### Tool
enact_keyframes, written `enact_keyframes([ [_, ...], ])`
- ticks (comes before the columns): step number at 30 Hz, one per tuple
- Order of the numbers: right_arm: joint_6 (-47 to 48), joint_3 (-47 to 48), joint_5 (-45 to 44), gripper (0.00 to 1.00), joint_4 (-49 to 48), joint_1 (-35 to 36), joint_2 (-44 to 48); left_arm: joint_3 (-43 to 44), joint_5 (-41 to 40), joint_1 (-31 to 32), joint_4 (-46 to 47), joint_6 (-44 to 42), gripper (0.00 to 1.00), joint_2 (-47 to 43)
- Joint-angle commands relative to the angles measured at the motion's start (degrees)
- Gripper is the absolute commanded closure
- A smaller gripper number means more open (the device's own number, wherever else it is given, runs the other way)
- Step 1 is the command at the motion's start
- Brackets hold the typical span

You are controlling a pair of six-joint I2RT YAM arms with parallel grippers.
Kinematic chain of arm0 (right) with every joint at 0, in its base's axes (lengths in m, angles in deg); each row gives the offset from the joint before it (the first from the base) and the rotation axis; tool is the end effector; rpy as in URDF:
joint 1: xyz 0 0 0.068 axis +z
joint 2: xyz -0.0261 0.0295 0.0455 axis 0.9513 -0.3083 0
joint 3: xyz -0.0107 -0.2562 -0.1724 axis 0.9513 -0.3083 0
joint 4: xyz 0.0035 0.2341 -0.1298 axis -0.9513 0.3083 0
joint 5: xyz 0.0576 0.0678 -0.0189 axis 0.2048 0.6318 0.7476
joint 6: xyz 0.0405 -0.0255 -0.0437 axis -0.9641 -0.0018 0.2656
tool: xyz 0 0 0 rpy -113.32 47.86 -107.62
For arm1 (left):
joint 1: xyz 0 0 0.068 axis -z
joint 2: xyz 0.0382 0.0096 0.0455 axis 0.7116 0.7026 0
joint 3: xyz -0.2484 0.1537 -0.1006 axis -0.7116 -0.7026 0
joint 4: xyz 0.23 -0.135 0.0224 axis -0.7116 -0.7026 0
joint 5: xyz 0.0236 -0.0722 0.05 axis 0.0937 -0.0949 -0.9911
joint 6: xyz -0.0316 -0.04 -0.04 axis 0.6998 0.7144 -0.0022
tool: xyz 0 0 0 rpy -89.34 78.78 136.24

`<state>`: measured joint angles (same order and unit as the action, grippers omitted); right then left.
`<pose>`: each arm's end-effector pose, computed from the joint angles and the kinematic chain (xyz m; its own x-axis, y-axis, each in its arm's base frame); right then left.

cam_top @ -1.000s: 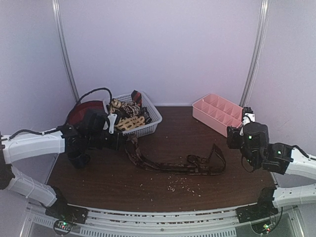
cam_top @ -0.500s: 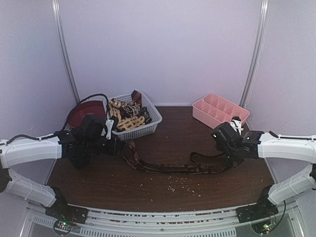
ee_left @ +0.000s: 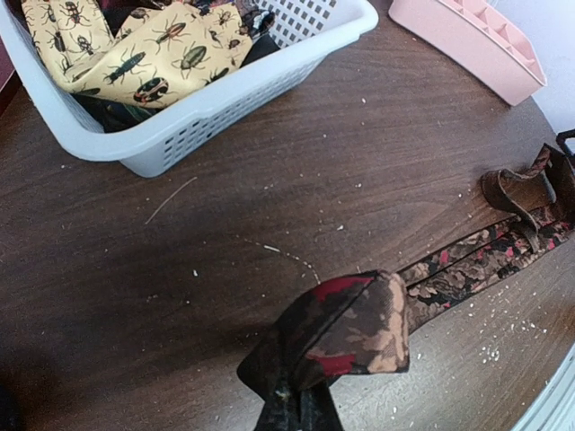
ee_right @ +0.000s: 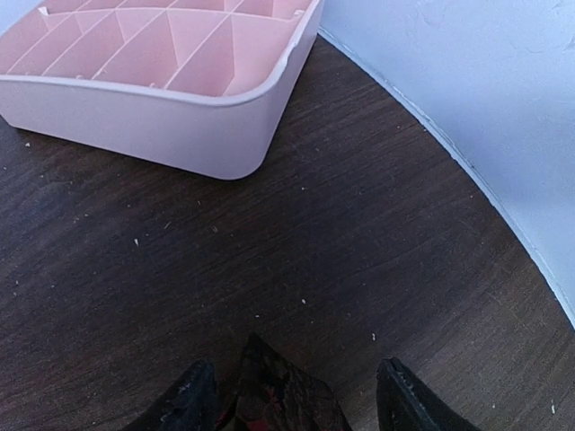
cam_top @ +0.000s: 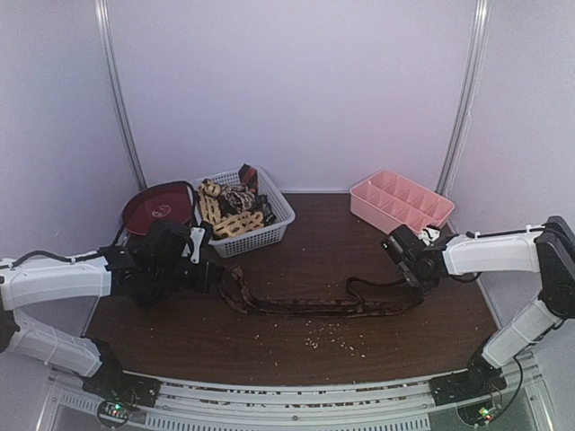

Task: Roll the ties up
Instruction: Pick up the tie from the center of the board, then place the tie at the center of the board.

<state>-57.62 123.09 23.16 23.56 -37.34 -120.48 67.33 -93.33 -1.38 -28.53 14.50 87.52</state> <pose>0.2477 0.1294 0.1959 -0.5269 0.3784 -0.7611 0.5280 0.8474 0.0557 0.1830 -0.1713 0.2431 -0.7533 -0.0355 -0.6567 0.2843 0.8829 -0.3738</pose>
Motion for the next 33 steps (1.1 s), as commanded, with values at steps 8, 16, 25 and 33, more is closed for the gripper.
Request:
enact_keyframes([
  [8,6.0,0.3,1.9,1.00,-7.2,-1.6,-4.3,0.8,-1.7,0.3,2.9,-0.2,1.00,-0.4],
  [16,23.7,-4.3,5.5,1.00,-27.6,-1.7,12.7,9.4,-13.1,0.3,-5.6,1.5,1.00,-3.2],
  [25,15.3,-28.5,5.2,1.00,-37.6,-12.8,29.6,-0.2,-6.4,0.3,-2.4,9.0,1.00,-0.3],
  [33,-3.9,-29.4,-5.4,1.00,-19.8,-14.5,34.6,-3.6,-8.0,0.3,-4.1,12.2,0.92,-0.7],
])
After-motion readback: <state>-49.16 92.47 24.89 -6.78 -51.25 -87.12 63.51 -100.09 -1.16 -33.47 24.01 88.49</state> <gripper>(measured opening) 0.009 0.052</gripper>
